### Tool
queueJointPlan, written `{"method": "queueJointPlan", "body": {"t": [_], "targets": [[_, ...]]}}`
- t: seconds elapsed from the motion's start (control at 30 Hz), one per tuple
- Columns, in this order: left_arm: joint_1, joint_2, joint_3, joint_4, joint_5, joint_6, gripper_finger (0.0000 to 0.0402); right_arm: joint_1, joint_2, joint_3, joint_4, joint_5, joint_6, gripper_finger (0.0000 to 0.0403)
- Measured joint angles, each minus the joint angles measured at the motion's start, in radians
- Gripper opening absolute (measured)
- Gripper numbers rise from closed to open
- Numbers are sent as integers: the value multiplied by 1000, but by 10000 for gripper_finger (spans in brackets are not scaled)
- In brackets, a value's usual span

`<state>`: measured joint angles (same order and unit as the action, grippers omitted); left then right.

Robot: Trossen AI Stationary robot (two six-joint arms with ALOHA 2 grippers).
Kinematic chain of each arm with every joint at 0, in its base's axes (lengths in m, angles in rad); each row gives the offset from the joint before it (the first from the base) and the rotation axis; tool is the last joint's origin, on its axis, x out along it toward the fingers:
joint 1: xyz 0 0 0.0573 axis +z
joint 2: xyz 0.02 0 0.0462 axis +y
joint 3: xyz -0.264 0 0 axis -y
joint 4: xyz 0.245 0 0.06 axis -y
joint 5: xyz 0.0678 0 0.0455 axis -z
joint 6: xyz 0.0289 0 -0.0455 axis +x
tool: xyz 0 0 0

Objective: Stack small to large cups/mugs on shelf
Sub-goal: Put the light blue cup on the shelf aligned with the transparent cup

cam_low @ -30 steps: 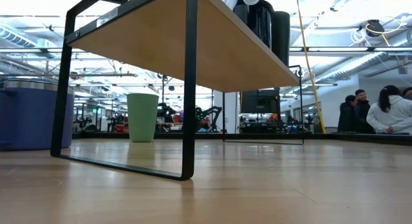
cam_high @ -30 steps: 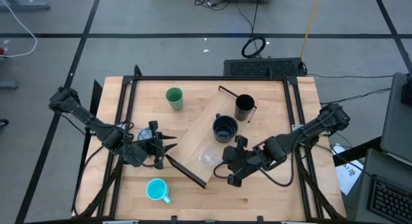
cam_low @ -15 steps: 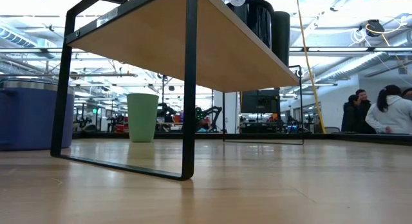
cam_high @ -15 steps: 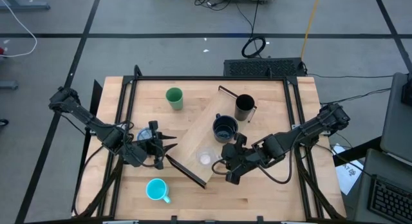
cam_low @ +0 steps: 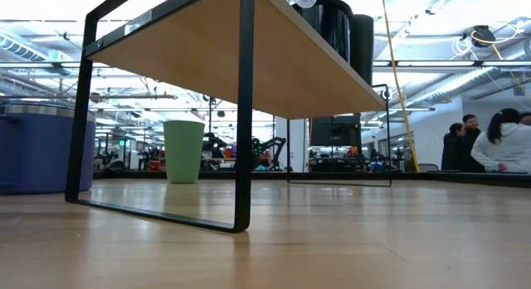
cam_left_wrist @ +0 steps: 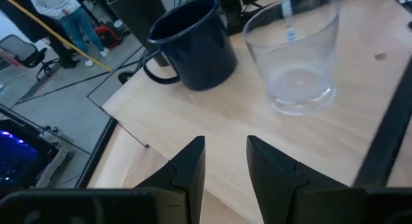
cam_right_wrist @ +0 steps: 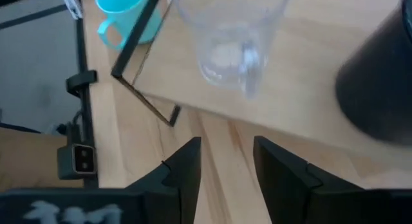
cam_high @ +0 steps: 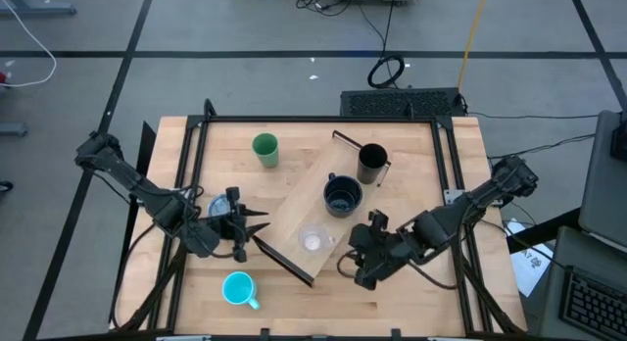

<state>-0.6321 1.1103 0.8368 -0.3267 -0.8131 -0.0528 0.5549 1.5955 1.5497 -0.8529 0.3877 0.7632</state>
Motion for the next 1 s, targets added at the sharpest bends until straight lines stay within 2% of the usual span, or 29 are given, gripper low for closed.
{"method": "queueJointPlan", "body": {"t": [0.1, 0.27, 0.6, 0.83, 1.0], "targets": [[-27, 0, 0, 0, 5, -10, 118, 47, 0, 0, -32, 63, 60, 130], [-77, 0, 0, 0, 100, -17, 117, 132, 0, 0, -66, 164, 142, 130], [-152, -20, 51, -101, 114, -137, 118, 233, 0, -117, -42, 218, 220, 130], [-172, -27, 104, -222, 134, -238, 118, 242, 1, -269, 159, 218, 176, 130], [-175, -27, 104, -271, 189, -305, 118, 245, 1, -379, 381, 220, 114, 130]]}}
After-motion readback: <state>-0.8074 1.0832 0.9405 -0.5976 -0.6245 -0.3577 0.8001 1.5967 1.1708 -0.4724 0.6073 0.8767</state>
